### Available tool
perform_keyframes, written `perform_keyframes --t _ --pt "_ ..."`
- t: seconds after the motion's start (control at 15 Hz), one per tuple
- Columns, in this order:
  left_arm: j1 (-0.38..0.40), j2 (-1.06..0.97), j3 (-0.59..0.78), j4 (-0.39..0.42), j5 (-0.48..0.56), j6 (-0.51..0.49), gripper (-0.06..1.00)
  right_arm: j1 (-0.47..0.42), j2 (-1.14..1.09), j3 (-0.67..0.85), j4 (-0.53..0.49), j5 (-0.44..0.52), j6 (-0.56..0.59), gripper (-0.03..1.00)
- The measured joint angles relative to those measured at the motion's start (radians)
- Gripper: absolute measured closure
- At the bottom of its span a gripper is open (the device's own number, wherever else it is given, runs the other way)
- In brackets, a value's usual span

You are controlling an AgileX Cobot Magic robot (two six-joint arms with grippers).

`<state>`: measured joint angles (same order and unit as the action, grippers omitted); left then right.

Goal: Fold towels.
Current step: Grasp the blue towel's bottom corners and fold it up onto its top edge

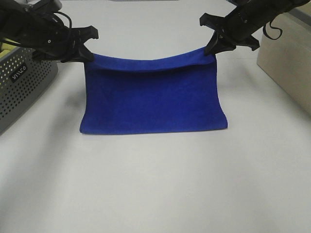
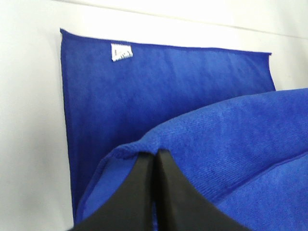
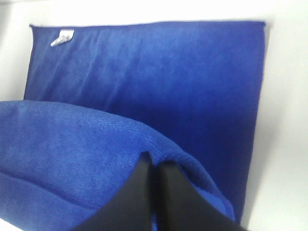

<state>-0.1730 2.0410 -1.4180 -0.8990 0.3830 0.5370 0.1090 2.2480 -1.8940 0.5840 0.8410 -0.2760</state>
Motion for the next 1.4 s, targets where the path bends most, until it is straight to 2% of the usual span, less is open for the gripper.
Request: perform_keyframes --t 0.2,0.33,0.67,0.73,0.8,0.87,1.0,1.07,1.13,1.27,1.4 --pt "0.000 0.132 -0.159 0.005 -0.042 0.019 0.94 -0.023 0.136 -0.193 0.000 0.005 0.001 0.97" --pt "0.000 0.211 -0.265 0.006 -0.047 0.024 0.94 -0.026 0.201 -0.250 0.000 -0.010 0.001 0.97" --pt "0.000 0.382 -0.426 0.006 -0.070 0.043 0.94 -0.026 0.312 -0.305 0.004 -0.093 -0.003 0.97" --pt "0.000 0.393 -0.431 0.006 -0.074 0.044 0.92 -0.026 0.321 -0.305 0.004 -0.102 -0.006 0.97" --pt "0.000 0.400 -0.433 0.006 -0.078 0.044 0.84 -0.026 0.324 -0.305 0.004 -0.105 -0.008 0.93" --pt "0.000 0.401 -0.436 0.006 -0.081 0.044 0.73 -0.026 0.326 -0.305 0.004 -0.108 -0.009 0.85" --pt "0.000 0.401 -0.437 0.006 -0.092 0.044 0.41 -0.026 0.326 -0.306 0.013 -0.101 -0.009 0.50" --pt "0.000 0.401 -0.437 0.006 -0.093 0.044 0.30 -0.026 0.326 -0.306 0.016 -0.074 -0.009 0.31" --pt "0.000 0.401 -0.437 0.007 -0.091 0.044 0.25 -0.026 0.326 -0.306 0.015 -0.034 -0.009 0.20" --pt "0.000 0.401 -0.437 0.022 -0.034 0.044 0.22 -0.026 0.322 -0.306 0.001 0.050 -0.010 0.13" --pt "0.000 0.401 -0.437 0.070 0.090 0.044 0.22 -0.026 0.308 -0.306 -0.021 0.148 -0.010 0.12"
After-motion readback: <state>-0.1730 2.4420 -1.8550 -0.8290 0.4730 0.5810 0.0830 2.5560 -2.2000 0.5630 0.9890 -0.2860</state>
